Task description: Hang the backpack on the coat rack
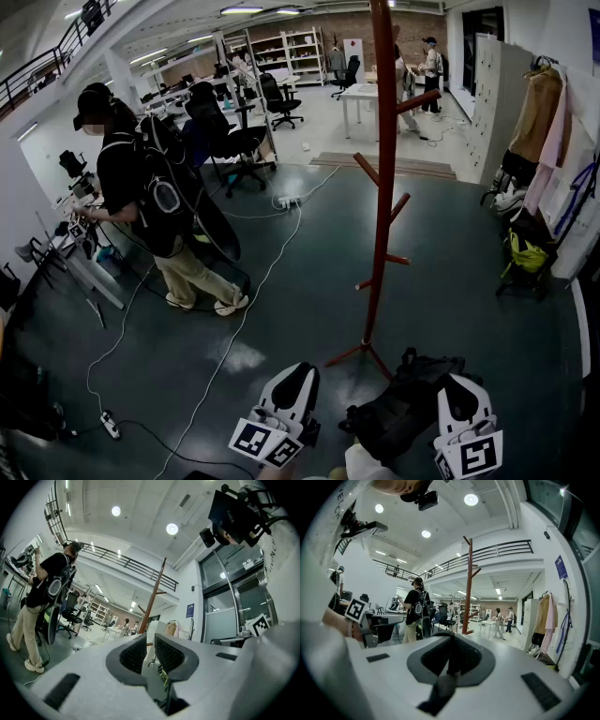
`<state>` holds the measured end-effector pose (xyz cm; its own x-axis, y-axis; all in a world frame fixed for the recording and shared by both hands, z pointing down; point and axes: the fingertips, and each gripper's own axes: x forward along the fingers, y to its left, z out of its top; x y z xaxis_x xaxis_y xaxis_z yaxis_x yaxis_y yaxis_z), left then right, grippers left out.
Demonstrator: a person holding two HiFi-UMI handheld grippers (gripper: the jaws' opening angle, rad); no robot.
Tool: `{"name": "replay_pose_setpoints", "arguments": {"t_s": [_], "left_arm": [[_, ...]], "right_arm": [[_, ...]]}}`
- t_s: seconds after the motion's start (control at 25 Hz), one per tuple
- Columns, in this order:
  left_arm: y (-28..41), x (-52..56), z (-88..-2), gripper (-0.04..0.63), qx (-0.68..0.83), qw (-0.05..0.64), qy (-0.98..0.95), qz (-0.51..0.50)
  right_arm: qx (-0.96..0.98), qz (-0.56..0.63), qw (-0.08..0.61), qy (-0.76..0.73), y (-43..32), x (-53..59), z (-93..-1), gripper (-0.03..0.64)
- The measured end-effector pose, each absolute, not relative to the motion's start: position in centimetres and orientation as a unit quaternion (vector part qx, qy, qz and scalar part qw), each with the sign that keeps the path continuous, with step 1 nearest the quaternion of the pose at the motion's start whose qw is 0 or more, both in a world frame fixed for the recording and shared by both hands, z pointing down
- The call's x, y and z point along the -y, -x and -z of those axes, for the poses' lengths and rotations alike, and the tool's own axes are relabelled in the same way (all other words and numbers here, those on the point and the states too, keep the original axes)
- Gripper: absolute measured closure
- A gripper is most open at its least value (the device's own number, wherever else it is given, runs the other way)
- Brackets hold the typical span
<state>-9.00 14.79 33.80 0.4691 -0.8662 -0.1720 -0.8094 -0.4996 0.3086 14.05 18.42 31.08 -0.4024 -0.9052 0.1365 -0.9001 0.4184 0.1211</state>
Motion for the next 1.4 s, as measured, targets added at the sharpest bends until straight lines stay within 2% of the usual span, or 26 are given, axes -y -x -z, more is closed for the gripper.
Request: {"name": "replay_pose_setpoints", "arguments": {"t_s": [0.44, 0.88, 1.4], "left_arm": [[6.6, -7.5, -33.0, 0.534, 0.504, 0.076, -0.845, 0.163], [6.4, -4.4, -34.4, 0.534, 0.512, 0.094, -0.840, 0.151], [5.8, 5.8, -36.5, 0.534, 0.484, 0.105, -0.854, 0.157]], "right_arm": [[0.849, 0.040, 0.087, -0.519, -15.4, -9.6, -30.4, 0.589], [0.846, 0.034, 0.093, -0.525, -15.4, -3.9, -30.4, 0.589], [0.833, 0.016, 0.122, -0.540, -14.9, 2.6, -33.2, 0.589]]}}
